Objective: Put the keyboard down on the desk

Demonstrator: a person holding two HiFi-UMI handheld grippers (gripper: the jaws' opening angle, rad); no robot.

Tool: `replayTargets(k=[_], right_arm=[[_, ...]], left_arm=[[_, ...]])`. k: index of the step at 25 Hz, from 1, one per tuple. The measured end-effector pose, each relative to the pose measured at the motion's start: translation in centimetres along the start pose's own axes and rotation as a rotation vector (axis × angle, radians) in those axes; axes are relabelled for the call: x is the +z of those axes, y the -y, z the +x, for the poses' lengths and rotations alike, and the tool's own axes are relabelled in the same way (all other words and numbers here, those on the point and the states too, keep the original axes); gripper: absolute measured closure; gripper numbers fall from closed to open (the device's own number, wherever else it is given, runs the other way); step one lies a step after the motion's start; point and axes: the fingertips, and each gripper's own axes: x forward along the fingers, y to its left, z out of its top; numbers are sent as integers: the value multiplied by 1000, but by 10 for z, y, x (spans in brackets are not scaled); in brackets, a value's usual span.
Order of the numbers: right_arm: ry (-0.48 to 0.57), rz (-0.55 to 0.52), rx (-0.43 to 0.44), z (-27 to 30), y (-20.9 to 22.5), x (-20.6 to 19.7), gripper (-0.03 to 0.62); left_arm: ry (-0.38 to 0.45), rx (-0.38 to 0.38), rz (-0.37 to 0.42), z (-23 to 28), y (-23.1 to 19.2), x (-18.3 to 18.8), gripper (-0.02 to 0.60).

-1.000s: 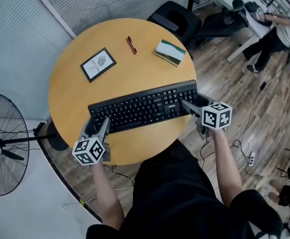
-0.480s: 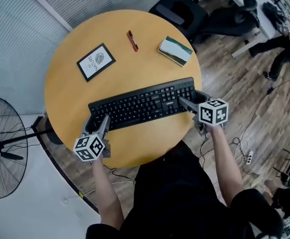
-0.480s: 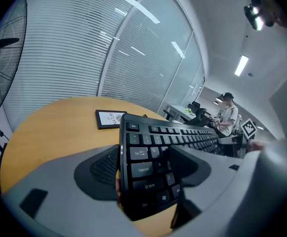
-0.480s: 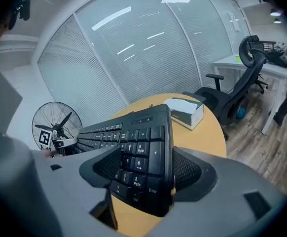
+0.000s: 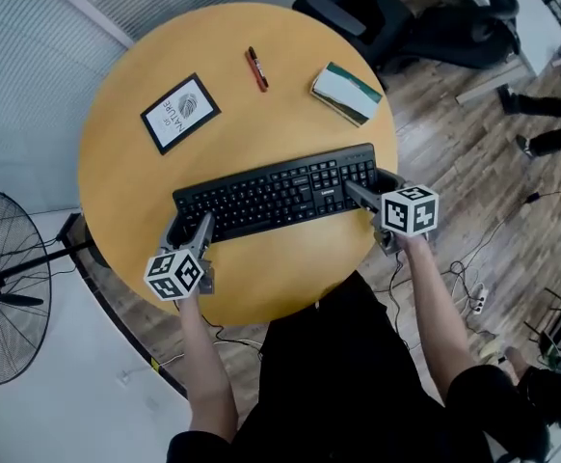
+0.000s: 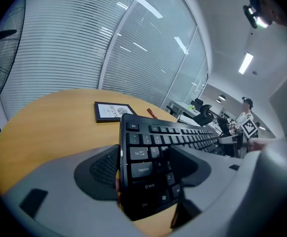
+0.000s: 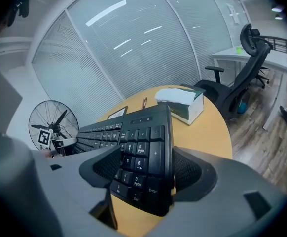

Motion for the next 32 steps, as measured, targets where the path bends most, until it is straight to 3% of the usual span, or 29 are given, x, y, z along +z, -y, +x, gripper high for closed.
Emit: replayTargets(k=[13, 32], right_arm=[[-69, 18, -16, 28, 21, -25, 275], [-112, 46, -50, 49, 33, -41, 267]], left_arm=[[-69, 9, -39, 25, -14, -35, 272], [-120, 9, -61, 45, -27, -55, 272]])
